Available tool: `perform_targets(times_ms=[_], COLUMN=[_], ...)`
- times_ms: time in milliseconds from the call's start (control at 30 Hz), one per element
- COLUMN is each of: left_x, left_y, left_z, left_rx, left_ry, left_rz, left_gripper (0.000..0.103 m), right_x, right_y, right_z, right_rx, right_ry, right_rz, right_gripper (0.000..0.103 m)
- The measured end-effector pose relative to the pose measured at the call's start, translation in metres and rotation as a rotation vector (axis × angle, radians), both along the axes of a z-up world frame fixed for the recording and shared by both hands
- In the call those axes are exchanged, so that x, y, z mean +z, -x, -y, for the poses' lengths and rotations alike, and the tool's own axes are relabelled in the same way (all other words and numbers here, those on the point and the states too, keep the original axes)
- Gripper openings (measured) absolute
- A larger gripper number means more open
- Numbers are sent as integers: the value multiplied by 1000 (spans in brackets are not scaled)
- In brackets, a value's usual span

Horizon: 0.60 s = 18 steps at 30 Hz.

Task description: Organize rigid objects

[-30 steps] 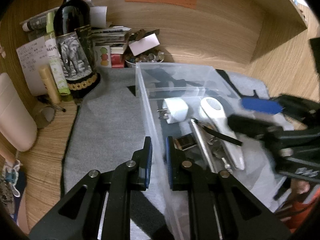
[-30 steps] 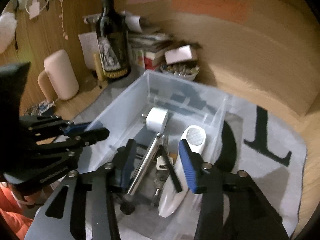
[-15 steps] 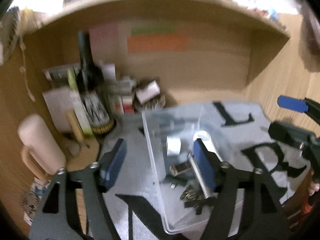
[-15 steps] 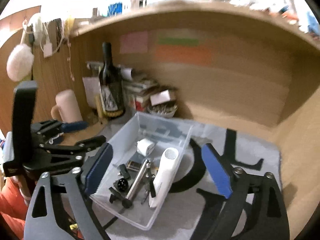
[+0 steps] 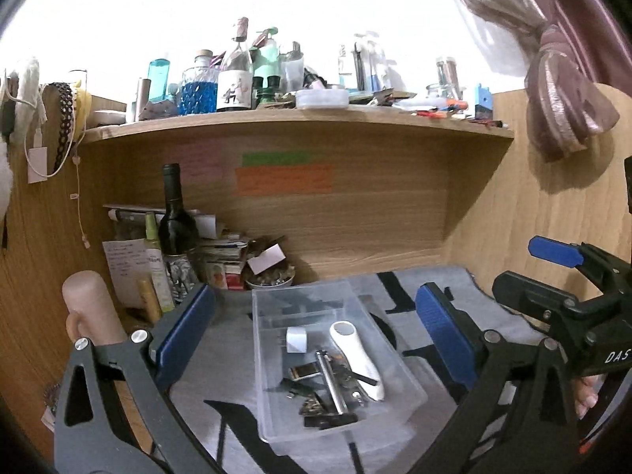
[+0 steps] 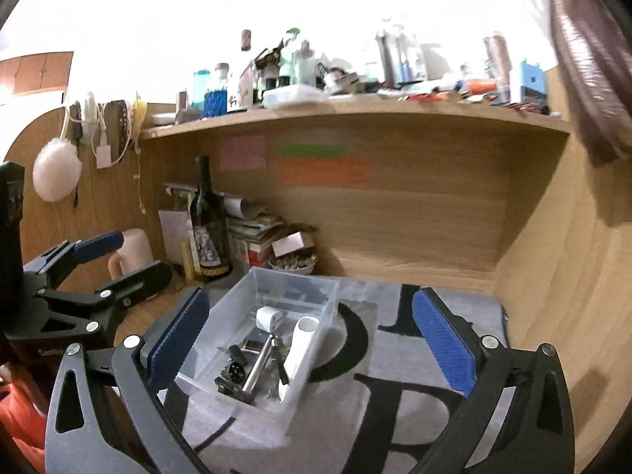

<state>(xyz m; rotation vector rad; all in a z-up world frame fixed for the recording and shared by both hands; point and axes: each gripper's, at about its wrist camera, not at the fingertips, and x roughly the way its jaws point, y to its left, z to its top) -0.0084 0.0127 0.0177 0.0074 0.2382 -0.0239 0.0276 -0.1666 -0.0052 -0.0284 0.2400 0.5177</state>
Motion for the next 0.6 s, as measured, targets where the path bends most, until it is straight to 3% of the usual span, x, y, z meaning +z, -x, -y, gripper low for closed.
perform_targets(times_ms=[600], left_x=[0], left_y=[15], left_z=[7], left_rx=[-11], left_ry=[30], left_rz=[24], left_gripper=[103], right_x=[-1], right_y=[16], right_z=[18], right_rx=[-19], right_ry=[-37], right_rz=[14], right_gripper=[103])
